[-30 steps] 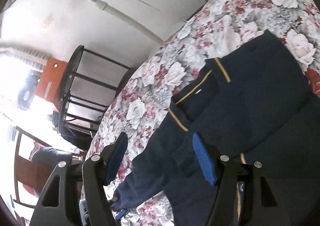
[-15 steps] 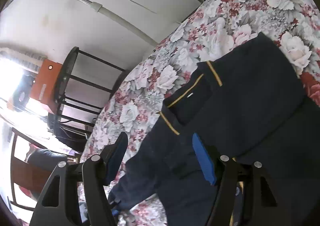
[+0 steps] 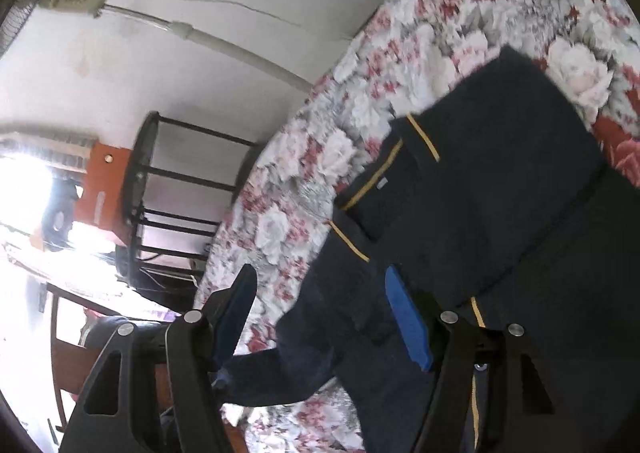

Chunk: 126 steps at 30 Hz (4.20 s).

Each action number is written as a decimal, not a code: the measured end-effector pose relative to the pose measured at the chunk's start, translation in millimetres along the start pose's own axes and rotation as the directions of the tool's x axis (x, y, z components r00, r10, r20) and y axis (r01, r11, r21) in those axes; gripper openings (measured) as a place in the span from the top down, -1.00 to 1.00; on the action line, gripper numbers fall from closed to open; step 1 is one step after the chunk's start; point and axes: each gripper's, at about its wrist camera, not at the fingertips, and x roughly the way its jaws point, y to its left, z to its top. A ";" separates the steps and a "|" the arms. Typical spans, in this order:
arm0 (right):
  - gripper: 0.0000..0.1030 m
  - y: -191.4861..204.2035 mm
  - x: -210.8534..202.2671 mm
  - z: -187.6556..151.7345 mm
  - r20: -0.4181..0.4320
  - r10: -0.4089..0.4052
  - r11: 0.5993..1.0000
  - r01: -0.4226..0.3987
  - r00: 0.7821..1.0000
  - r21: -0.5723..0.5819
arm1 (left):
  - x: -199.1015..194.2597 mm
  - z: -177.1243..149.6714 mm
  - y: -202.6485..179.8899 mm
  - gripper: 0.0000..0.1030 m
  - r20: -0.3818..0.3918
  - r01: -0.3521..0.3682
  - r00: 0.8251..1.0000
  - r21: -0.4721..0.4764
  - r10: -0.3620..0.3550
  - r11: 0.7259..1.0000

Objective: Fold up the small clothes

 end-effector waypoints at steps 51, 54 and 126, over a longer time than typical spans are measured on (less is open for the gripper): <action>-0.32 -117.5 -84.5 78.3 0.098 -0.103 0.988 0.090 0.990 0.127 | 59.5 -196.6 -281.5 -0.52 -0.178 0.092 0.983 0.695 0.046 0.713; -0.31 -108.1 -73.4 76.7 0.080 -0.107 0.991 0.100 0.991 0.086 | 35.1 -168.3 -268.7 -0.84 -0.095 0.058 0.995 0.675 0.009 0.736; 0.06 -107.1 -16.0 -40.0 -0.335 -0.368 0.909 0.260 0.867 -0.325 | 63.6 -226.7 -103.5 -0.91 -0.254 -0.071 0.847 0.817 0.467 0.572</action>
